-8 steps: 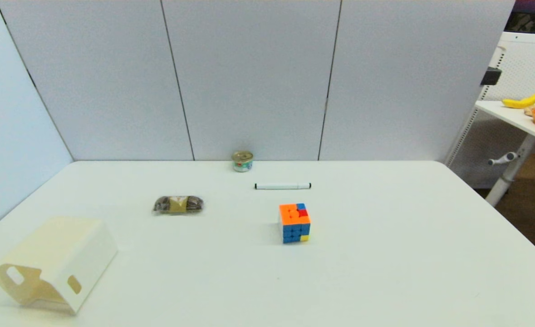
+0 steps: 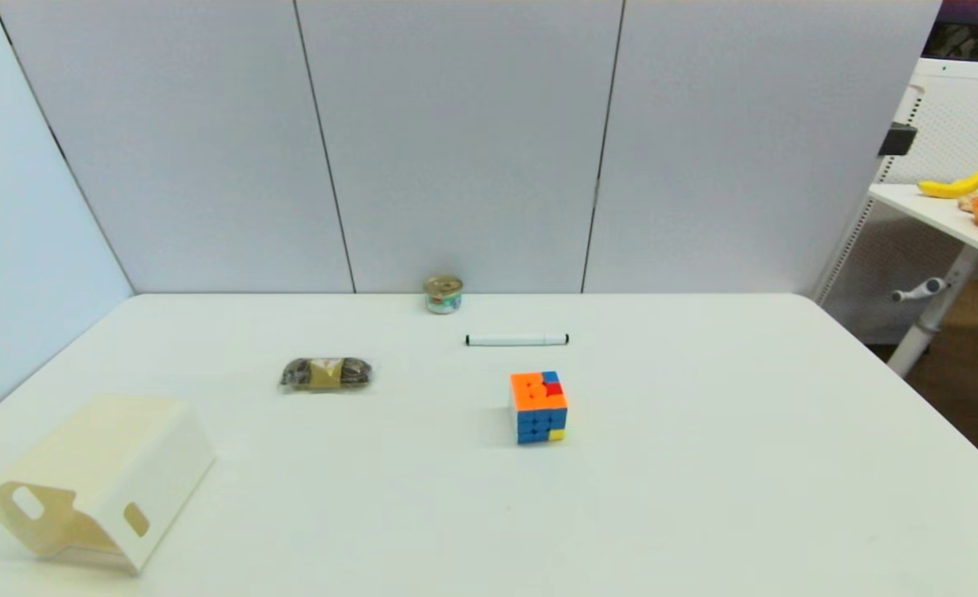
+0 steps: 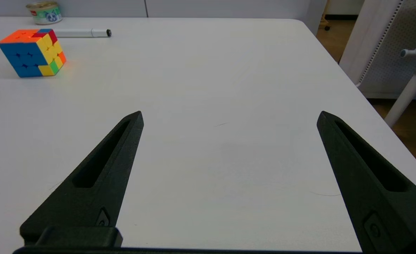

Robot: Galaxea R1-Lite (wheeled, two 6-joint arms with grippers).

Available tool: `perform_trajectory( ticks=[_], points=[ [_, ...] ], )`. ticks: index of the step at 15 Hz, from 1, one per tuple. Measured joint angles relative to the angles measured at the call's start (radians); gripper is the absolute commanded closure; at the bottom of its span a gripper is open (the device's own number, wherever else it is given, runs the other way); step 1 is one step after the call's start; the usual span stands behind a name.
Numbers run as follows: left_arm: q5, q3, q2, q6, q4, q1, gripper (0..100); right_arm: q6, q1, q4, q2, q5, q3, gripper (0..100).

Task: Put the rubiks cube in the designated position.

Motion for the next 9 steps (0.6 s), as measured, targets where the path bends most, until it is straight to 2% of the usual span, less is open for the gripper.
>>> perform_trajectory(
  ticks=[3, 6, 9],
  points=[
    [0.000, -0.113, 0.155, -0.001, -0.045, -0.002, 0, 0.000, 0.000, 0.000, 0.000, 0.000, 0.000, 0],
    [-0.013, -0.350, 0.409, 0.060, -0.099, -0.015, 0, 0.000, 0.000, 0.000, 0.000, 0.000, 0.000, 0],
    [-0.113, -0.627, 0.679, 0.156, -0.133, -0.054, 0, 0.000, 0.000, 0.001, 0.000, 0.000, 0.000, 0]
  ],
)
